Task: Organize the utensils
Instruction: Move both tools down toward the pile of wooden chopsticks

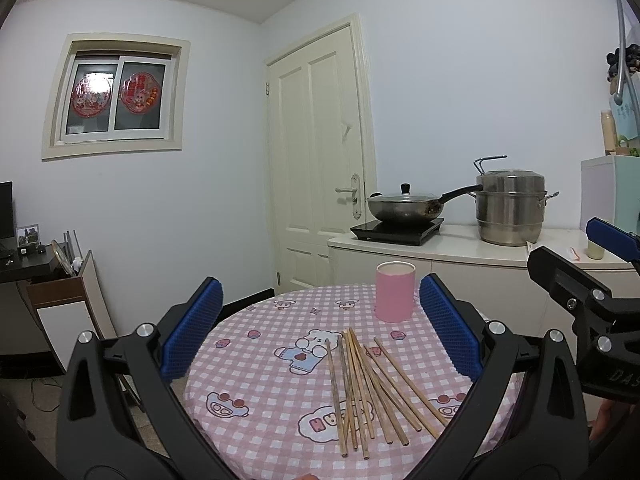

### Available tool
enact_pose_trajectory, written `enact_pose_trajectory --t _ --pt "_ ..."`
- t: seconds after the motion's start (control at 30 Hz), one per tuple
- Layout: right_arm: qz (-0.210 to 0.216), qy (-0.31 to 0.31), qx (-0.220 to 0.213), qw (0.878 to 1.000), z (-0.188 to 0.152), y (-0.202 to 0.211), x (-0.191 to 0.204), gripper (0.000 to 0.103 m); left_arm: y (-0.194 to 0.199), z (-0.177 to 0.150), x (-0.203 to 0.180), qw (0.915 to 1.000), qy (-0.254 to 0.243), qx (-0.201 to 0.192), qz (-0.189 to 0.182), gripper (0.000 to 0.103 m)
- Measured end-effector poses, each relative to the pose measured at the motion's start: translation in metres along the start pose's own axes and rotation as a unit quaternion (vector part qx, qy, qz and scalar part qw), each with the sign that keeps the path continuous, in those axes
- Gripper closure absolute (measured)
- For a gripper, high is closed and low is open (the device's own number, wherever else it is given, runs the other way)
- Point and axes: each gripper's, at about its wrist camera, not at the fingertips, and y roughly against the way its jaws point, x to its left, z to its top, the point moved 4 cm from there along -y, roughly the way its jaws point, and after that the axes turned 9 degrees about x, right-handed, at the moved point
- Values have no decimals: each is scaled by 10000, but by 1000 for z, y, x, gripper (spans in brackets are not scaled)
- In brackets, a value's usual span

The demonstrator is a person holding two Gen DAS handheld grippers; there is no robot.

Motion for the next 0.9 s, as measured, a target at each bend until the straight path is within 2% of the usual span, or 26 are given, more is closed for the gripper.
enact_pose_trajectory --t 0.67,0.9 --pt "-218 84 188 9995 8 -49 -13 7 -56 18 -1 9994 -101 287 -188 6" --pt "-259 -32 368 9990 13 -72 -19 7 -85 29 -3 9982 -155 519 -272 6"
